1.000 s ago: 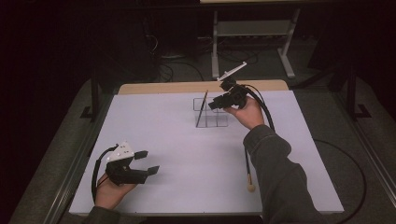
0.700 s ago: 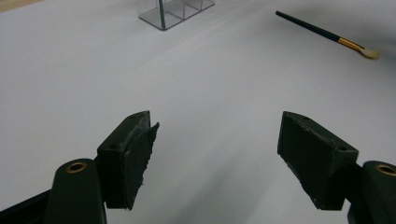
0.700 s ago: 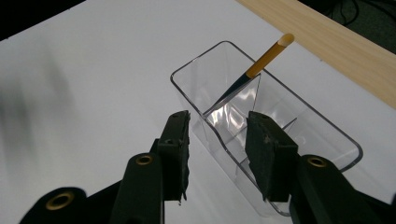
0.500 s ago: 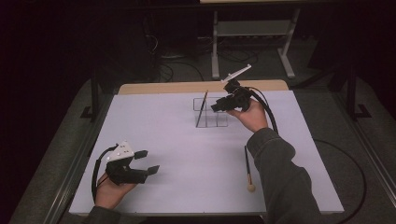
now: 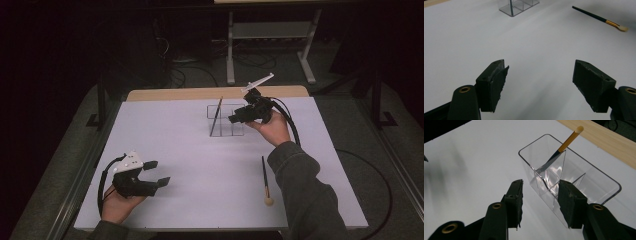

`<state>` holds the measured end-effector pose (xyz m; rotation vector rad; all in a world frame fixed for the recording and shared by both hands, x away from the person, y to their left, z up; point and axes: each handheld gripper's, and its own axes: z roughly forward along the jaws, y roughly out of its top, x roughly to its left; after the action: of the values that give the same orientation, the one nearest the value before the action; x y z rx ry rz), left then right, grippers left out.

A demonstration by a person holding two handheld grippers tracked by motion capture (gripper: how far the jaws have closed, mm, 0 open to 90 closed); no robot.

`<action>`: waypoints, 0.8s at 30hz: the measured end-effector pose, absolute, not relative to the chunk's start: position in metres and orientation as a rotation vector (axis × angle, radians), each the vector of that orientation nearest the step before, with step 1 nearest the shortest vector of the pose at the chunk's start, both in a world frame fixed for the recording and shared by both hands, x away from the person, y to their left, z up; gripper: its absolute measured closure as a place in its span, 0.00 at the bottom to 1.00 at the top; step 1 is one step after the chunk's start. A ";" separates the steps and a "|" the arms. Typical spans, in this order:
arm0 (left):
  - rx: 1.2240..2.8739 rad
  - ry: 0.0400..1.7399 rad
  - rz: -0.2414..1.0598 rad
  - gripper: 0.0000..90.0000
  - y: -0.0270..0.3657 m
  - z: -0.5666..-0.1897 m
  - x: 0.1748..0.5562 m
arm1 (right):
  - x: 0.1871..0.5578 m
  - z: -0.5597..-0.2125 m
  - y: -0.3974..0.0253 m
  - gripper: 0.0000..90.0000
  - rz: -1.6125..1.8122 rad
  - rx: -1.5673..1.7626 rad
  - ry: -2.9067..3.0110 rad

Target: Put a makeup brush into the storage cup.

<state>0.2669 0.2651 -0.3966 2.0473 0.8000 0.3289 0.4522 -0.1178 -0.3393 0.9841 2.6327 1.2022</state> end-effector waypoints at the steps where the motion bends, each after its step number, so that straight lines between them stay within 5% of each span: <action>1: 2.047 0.800 0.329 0.29 0.265 -0.397 0.267 | 0.452 -0.339 -0.118 0.60 1.202 0.984 2.633; 24: 2.043 0.797 0.328 0.28 0.268 -0.396 0.267 | 0.426 -0.348 -0.138 0.53 1.195 0.995 2.630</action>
<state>0.2670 0.2676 -0.3965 2.0429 0.7973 0.3281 0.4257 -0.1384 -0.3480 0.9952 2.6300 1.1952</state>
